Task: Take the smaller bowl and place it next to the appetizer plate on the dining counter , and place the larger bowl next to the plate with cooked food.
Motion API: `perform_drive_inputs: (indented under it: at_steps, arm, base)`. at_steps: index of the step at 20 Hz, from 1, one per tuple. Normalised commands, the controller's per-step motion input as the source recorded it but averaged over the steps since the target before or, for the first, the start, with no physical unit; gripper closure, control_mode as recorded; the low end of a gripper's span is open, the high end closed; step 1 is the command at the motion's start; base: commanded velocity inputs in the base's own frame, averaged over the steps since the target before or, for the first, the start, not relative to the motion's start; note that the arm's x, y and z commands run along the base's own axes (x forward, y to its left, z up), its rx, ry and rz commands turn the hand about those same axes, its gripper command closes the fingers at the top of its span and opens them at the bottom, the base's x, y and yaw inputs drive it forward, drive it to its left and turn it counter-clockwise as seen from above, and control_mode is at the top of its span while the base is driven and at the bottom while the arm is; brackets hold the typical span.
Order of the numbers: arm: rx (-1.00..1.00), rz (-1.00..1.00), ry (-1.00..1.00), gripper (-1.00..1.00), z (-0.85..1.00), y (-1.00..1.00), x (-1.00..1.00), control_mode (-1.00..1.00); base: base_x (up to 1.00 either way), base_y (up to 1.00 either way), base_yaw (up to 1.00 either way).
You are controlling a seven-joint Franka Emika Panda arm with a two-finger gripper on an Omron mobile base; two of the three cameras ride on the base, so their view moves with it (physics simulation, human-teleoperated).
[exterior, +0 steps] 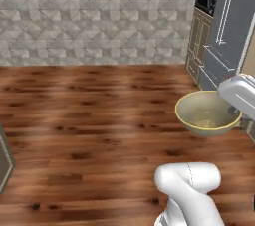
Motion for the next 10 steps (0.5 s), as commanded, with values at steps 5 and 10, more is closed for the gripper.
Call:
perform_drive_inputs:
  at_steps: [5, 10]
  arm:
    - [0.00, 0.00, 0.00, 1.00, 0.00, 0.00, 0.00, 1.00]
    - [0.00, 0.00, 0.00, 1.00, 0.00, 0.00, 0.00, 1.00]
  base:
    - [0.66, 0.08, 0.77]
    - [1.00, -0.01, 0.29]
